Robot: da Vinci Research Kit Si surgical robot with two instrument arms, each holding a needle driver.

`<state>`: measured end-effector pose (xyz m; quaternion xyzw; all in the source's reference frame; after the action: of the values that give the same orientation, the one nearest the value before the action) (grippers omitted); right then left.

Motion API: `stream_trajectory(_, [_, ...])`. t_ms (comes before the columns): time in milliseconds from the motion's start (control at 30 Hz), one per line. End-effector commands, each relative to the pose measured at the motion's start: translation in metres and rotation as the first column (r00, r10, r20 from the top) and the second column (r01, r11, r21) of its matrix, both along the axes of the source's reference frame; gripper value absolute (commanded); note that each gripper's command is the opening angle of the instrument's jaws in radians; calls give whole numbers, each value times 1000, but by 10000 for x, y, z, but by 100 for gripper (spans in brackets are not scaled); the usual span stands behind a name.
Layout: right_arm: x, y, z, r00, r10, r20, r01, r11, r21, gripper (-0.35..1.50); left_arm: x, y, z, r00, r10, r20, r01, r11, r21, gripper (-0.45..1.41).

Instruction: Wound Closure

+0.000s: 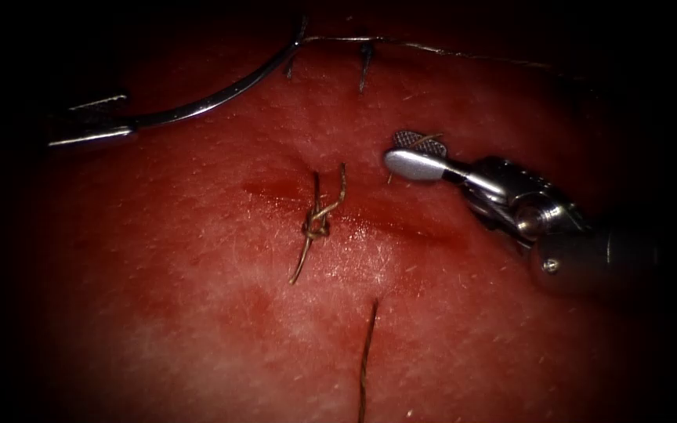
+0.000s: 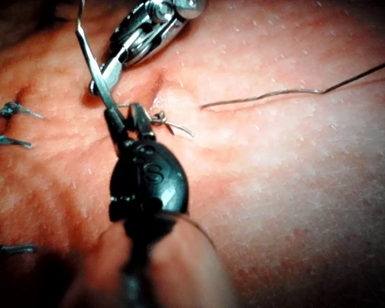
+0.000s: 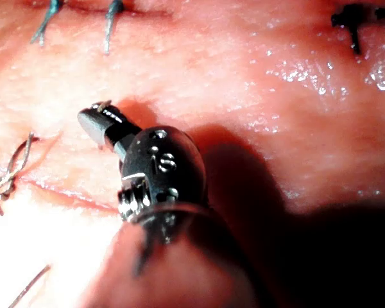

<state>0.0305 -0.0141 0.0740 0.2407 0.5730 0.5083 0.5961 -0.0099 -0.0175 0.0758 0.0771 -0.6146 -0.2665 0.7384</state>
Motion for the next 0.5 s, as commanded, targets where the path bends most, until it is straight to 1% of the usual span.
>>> stream_trajectory(33, [4, -4, 3, 999, -21, 33, 24, 996, -87, -35, -4, -5, 5, 1000, 1, 0, -1, 1000, 1, -21])
stream_trajectory(100, [4, -1, -1, 998, -22, 60, 33, 978, -206, -35, -4, -5, 5, 1000, 1, 0, -1, 1000, 1, -21])
stream_trajectory(133, [4, -1, -1, 998, -22, 60, 33, 978, -206, -35, -4, -5, 5, 1000, 1, 0, -1, 1000, 1, -21])
stream_trajectory(167, [4, 2, -7, 997, -16, 70, 34, 964, -265, -35, -4, -5, 5, 1000, 1, 0, -1, 1000, 1, -21])
stream_trajectory(200, [4, 3, -12, 998, -9, 63, 27, 955, -295, -35, -4, -5, 5, 1000, 1, 0, -1, 1000, 1, -21])
stream_trajectory(233, [4, 3, -12, 998, -9, 63, 27, 955, -295, -35, -4, -5, 5, 1000, 1, 0, -1, 1000, 1, -21])
stream_trajectory(300, [3, 7, -31, 998, -4, 58, 24, 942, -334, -35, -4, -4, 6, 1000, 1, 1, -1, 1000, 1, -21])
stream_trajectory(433, [0, 13, -62, 998, -10, 65, 33, 927, -373, -35, -3, -4, 8, 1000, 2, 1, -2, 1000, 0, -21])
stream_trajectory(500, [-2, 16, -78, 998, 6, 56, 17, 916, -401, -35, -3, -3, 9, 1000, 3, 2, -3, 1000, -1, -21])
